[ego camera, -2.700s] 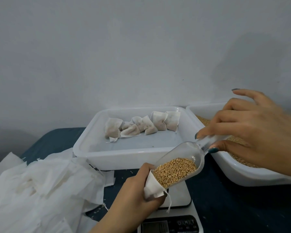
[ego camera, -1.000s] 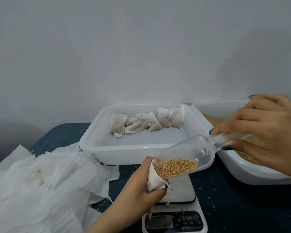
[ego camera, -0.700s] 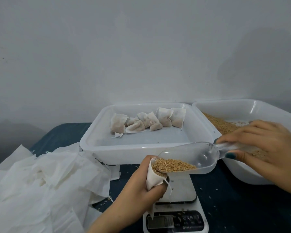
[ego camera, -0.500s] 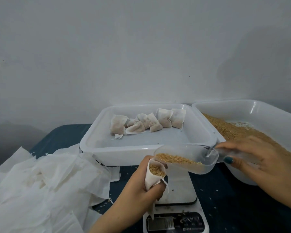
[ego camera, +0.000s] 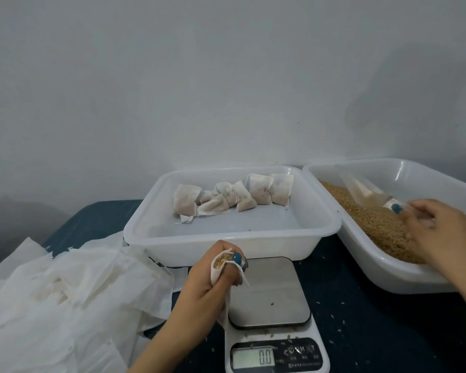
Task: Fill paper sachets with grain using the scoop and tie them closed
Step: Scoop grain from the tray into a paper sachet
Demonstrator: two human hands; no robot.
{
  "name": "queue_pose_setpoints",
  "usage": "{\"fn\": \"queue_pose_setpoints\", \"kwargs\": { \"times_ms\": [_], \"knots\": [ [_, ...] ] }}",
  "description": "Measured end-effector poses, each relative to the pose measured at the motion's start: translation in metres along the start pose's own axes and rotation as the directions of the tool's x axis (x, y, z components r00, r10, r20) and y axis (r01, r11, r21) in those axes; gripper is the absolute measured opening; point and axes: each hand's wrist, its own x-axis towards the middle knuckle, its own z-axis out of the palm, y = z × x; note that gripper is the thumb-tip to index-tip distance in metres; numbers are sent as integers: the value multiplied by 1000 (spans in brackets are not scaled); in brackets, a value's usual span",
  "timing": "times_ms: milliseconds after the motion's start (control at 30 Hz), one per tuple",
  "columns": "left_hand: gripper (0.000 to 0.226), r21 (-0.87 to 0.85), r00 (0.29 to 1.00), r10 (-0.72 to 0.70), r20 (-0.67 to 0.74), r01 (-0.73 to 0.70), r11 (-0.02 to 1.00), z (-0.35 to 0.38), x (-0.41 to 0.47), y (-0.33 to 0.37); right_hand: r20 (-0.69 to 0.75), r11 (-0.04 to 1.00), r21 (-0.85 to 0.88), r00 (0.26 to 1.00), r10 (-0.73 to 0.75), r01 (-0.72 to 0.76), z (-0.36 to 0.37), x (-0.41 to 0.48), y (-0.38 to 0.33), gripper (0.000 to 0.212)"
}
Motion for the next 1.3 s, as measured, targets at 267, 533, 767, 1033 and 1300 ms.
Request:
{"fn": "queue_pose_setpoints", "kwargs": {
  "times_ms": [267, 533, 767, 1033, 1300],
  "knots": [
    [22, 118, 998, 14, -55, -8, 993, -5, 1, -5, 392, 937, -346, 915, 97, 49, 13, 16, -14, 28],
    [26, -64, 999, -40, -33, 38, 997, -4, 8, -9, 63, 815, 250, 831, -552, 523, -1, -56, -98, 23],
    [19, -254, 1000, -29, -3, 27, 967, -6, 8, -4, 78, 506, 496, 544, -835, 706, 23, -121, -167, 20],
    [20, -242, 993, -112, 48, 121, 963, -6, 5, 1, 70, 533, 307, 539, -839, 789, 27, -106, -172, 26],
    [32, -276, 980, -185, 74, 198, 940, -6, 2, 8, 25, 568, 324, 593, -805, 757, 30, -101, -168, 21]
  ]
}}
